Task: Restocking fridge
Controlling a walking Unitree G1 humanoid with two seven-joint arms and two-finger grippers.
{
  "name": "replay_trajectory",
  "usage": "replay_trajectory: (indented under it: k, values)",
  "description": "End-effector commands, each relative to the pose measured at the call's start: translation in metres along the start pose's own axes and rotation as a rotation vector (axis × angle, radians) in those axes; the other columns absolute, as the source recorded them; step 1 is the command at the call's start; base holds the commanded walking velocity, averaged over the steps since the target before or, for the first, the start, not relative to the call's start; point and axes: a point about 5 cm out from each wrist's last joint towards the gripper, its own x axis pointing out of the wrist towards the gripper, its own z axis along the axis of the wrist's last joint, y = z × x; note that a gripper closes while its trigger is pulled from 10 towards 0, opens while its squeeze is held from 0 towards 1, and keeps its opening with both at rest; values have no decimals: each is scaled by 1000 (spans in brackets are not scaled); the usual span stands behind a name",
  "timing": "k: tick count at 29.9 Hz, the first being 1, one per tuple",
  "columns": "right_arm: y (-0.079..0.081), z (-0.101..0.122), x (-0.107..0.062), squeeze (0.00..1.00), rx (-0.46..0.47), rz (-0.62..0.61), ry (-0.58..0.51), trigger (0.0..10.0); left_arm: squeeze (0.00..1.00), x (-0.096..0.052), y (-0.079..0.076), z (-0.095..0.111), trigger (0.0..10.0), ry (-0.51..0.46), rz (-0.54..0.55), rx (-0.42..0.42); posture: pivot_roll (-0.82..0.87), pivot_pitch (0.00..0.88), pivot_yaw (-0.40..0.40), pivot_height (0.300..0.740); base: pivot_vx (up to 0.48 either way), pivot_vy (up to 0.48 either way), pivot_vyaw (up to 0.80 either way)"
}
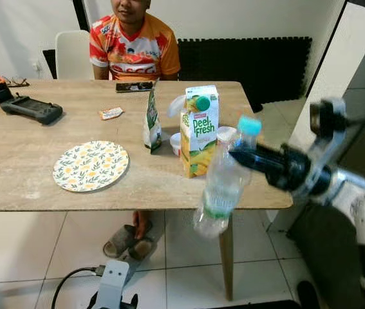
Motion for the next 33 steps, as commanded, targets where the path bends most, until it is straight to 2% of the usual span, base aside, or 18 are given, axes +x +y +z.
replay_trajectory:
  k: [1, 2, 3, 5, 6, 7, 9, 11, 12, 13, 16, 18, 24, 25, 26, 30, 32, 33]
  values:
    - [6, -2, 5, 0, -7, 43, 20, 0, 0, -1, -6, -8, 10000, 25, -17, 9, 14, 147, 4, 740, 0, 0, 0]
    - [6, -16, 6, 0, 19, 45, 45, 0, 0, -1, -6, -8, 10000, 26, -19, 10, 15, 147, 8, 740, 0, 0, 0]
    - [-7, -42, 5, 0, 34, -47, 100, 0, 0, -1, -8, -8, 10000, 27, -19, 9, 16, 146, 11, 740, 0, 0, 0]
    - [-25, -81, 0, 0, 34, -187, 187, 0, 0, -1, -9, -7, 10000, 28, -20, 6, 19, 146, 11, 740, 0, 0, 0]
    - [-28, -91, -2, 0, 35, -218, 211, 0, 0, 0, -10, -7, 10000, 28, -20, 5, 19, 146, 11, 740, 0, 0, 0]
    - [-28, -91, -2, 0, 35, -218, 211, 0, 0, 0, -10, -7, 10000, 28, -20, 5, 19, 146, 11, 740, 0, 0, 0]
    - [-37, -114, -9, 0, 40, -301, 269, 0, 0, 0, -11, -7, 10000, 28, -19, 2, 21, 142, 13, 740, 0, 0, 0]
    - [-37, -114, -9, 0, 40, -301, 269, 0, 0, 0, -11, -7, 10000, 28, -19, 2, 21, 142, 13, 740, 0, 0, 0]
    - [-41, -127, -13, 0, 27, -346, 315, 0, 0, 0, -11, -7, 10000, 27, -20, 0, 21, 142, 13, 740, 0, 0, 0]
    - [-41, -127, -13, 0, 27, -346, 315, 0, 0, 0, -11, -7, 10000, 27, -20, 0, 21, 142, 13, 740, 0, 0, 0]
    - [-59, -176, -36, 0, 34, -611, 382, 0, 0, 0, -12, -8, 10000, 30, -18, -3, 22, 138, 15, 740, 0, 0, 0]
    - [-59, -176, -36, 0, 34, -611, 382, 0, 0, 0, -12, -8, 10000, 30, -18, -3, 22, 138, 15, 740, 0, 0, 0]
    - [-74, -221, -69, 0, 74, -1036, 309, 0, 0, 0, -13, -11, 10000, 40, -9, -2, 18, 131, 34, 740, 0, 0, 0]
    - [-74, -221, -69, 0, 74, -1036, 309, 0, 0, 0, -13, -11, 10000, 40, -9, -2, 18, 131, 34, 740, 0, 0, 0]
    - [-75, -227, -76, 0, 71, -1111, 309, 0, 0, 0, -13, -11, 10000, 45, -2, -8, 17, 128, 36, 740, 0, 0, 0]
    - [-74, -242, -91, 0, 78, -1279, 324, 0, 0, 0, -13, -13, 10000, 57, 20, -18, 22, 123, 40, 740, 0, 0, 0]
    - [-74, -242, -91, 0, 78, -1279, 324, 0, 0, 0, -13, -13, 10000, 57, 20, -18, 22, 123, 40, 740, 0, 0, 0]
    - [-72, -247, -96, 0, 94, -1321, 324, 0, 0, 0, -13, -13, 10000, 60, 22, -21, 18, 121, 44, 740, 0, 0, 0]
